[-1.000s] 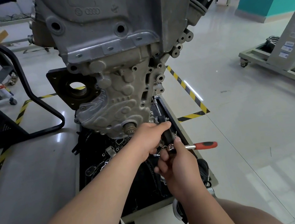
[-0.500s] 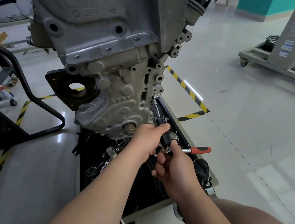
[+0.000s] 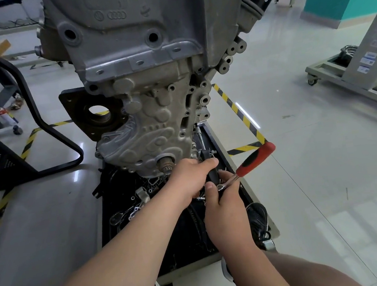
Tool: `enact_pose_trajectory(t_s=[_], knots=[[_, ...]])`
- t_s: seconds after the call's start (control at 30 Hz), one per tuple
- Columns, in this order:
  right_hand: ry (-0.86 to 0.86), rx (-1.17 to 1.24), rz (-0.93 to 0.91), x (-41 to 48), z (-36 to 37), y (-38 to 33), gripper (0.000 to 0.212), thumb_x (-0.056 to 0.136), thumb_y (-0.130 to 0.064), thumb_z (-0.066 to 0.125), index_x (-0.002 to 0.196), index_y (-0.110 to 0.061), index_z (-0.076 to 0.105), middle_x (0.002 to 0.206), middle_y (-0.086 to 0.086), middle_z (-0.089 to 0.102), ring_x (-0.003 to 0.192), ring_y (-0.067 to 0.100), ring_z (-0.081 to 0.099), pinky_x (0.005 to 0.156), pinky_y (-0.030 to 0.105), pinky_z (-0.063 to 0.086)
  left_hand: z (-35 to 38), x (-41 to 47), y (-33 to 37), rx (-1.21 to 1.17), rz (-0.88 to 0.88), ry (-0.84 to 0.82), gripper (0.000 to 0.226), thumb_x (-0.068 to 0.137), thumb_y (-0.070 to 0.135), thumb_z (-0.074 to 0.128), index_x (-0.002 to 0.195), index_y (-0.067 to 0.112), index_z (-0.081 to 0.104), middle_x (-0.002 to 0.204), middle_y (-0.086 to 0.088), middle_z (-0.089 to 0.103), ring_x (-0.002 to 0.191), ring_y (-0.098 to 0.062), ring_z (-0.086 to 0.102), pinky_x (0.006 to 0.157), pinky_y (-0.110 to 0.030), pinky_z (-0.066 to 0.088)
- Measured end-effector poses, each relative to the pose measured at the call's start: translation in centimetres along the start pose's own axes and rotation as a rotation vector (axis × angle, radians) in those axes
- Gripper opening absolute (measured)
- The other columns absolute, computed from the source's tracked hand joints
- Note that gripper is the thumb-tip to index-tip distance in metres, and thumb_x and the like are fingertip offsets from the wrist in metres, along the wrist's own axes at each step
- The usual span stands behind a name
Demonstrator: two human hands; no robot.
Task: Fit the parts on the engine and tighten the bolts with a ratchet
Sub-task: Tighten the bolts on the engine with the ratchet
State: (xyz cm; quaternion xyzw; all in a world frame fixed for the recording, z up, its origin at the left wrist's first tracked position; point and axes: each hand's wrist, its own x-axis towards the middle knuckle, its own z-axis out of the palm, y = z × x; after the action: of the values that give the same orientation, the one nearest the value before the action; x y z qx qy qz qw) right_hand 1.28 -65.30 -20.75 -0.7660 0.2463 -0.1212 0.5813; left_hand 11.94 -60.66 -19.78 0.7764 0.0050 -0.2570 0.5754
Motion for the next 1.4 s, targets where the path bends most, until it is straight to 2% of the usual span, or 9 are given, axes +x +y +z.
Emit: enact_pose_trajectory(t_s=[0.13, 0.23, 0.3, 0.43, 0.63, 0.83, 1.13, 1.3, 1.4], knots=[[-0.014, 0.255, 0.155, 0.4, -0.1, 0.1, 0.015, 0.101, -0.033, 0.043, 0.115, -0.034, 0.043, 0.087, -0.004, 0.065, 0.075, 0.014, 0.062, 0.072, 0.038, 0.052, 0.1, 0.1, -0.1, 0.029, 0.016, 0.021, 0.031, 0.084, 0.043, 0.069, 0.074, 0.015, 0.059, 0.040, 0.011, 0.034, 0.040, -0.011, 0.034, 0.043, -0.019, 0.025], [-0.029, 0.486, 0.290, 0.7, -0.3, -0.2, 0.013, 0.101, -0.029, 0.042, 0.109, -0.025, 0.051, 0.059, -0.005, 0.054, 0.048, 0.011, 0.049, 0.051, 0.030, 0.048, 0.1, 0.1, -0.2, 0.022, 0.022, 0.008, 0.034, 0.083, 0.045, 0.068, 0.071, 0.017, 0.055, 0.042, 0.011, 0.030, 0.038, -0.011, 0.030, 0.042, -0.019, 0.023], [-0.053, 0.628, 0.360, 0.8, -0.4, -0.6, 0.015, 0.102, -0.028, 0.041, 0.104, -0.017, 0.052, 0.053, -0.004, 0.048, 0.040, 0.012, 0.039, 0.045, 0.027, 0.045, 0.1, 0.0, -0.2, 0.023, 0.028, 0.006, 0.036, 0.081, 0.047, 0.069, 0.070, 0.018, 0.051, 0.045, 0.010, 0.030, 0.040, -0.012, 0.030, 0.043, -0.021, 0.023], [-0.098, 0.840, 0.453, 0.7, -0.5, -1.0, 0.022, 0.103, -0.030, 0.041, 0.095, -0.013, 0.051, 0.052, -0.002, 0.044, 0.038, 0.012, 0.033, 0.043, 0.025, 0.041, 0.1, 0.0, -0.2, 0.007, 0.033, -0.001, 0.038, 0.081, 0.049, 0.069, 0.072, 0.016, 0.052, 0.048, 0.008, 0.033, 0.041, -0.011, 0.030, 0.043, -0.023, 0.023], [-0.126, 1.055, 0.552, 0.6, -0.6, -1.2, 0.029, 0.103, -0.034, 0.042, 0.082, -0.014, 0.046, 0.052, -0.001, 0.040, 0.039, 0.011, 0.028, 0.044, 0.025, 0.037, 0.3, -0.1, -0.2, -0.038, 0.000, -0.031, 0.034, 0.085, 0.046, 0.066, 0.074, 0.015, 0.056, 0.040, 0.008, 0.033, 0.028, -0.008, 0.027, 0.036, -0.015, 0.020], [-0.116, 1.052, 0.545, 0.6, -0.4, -1.3, 0.029, 0.103, -0.034, 0.041, 0.085, -0.013, 0.047, 0.052, -0.001, 0.041, 0.039, 0.012, 0.029, 0.045, 0.027, 0.037, 0.2, -0.1, 0.0, -0.054, -0.024, -0.045, 0.035, 0.086, 0.048, 0.064, 0.078, 0.014, 0.059, 0.046, 0.004, 0.030, 0.030, -0.010, 0.024, 0.036, -0.016, 0.020], [-0.144, 1.065, 0.535, 0.5, -0.4, -1.0, 0.029, 0.103, -0.036, 0.042, 0.089, -0.011, 0.049, 0.052, -0.001, 0.043, 0.038, 0.012, 0.029, 0.042, 0.025, 0.040, 0.4, -0.1, -0.1, -0.050, 0.008, -0.027, 0.035, 0.086, 0.046, 0.066, 0.070, 0.016, 0.057, 0.041, 0.007, 0.033, 0.029, -0.009, 0.027, 0.035, -0.015, 0.020], [-0.084, 0.730, 0.365, 0.6, -0.4, -0.5, 0.018, 0.103, -0.029, 0.041, 0.109, -0.017, 0.052, 0.053, -0.004, 0.049, 0.040, 0.011, 0.038, 0.045, 0.027, 0.044, 0.3, 0.0, -0.2, -0.041, 0.011, -0.026, 0.036, 0.087, 0.047, 0.066, 0.071, 0.016, 0.056, 0.040, 0.008, 0.031, 0.029, -0.009, 0.027, 0.036, -0.017, 0.022], [-0.027, 0.319, 0.168, 0.5, -0.6, -0.2, 0.019, 0.100, -0.032, 0.044, 0.119, -0.033, 0.047, 0.073, -0.013, 0.063, 0.064, 0.006, 0.059, 0.062, 0.030, 0.050, 0.2, 0.0, -0.1, -0.032, 0.015, -0.032, 0.035, 0.087, 0.047, 0.065, 0.073, 0.016, 0.058, 0.036, 0.011, 0.036, 0.033, -0.009, 0.032, 0.040, -0.018, 0.025]])
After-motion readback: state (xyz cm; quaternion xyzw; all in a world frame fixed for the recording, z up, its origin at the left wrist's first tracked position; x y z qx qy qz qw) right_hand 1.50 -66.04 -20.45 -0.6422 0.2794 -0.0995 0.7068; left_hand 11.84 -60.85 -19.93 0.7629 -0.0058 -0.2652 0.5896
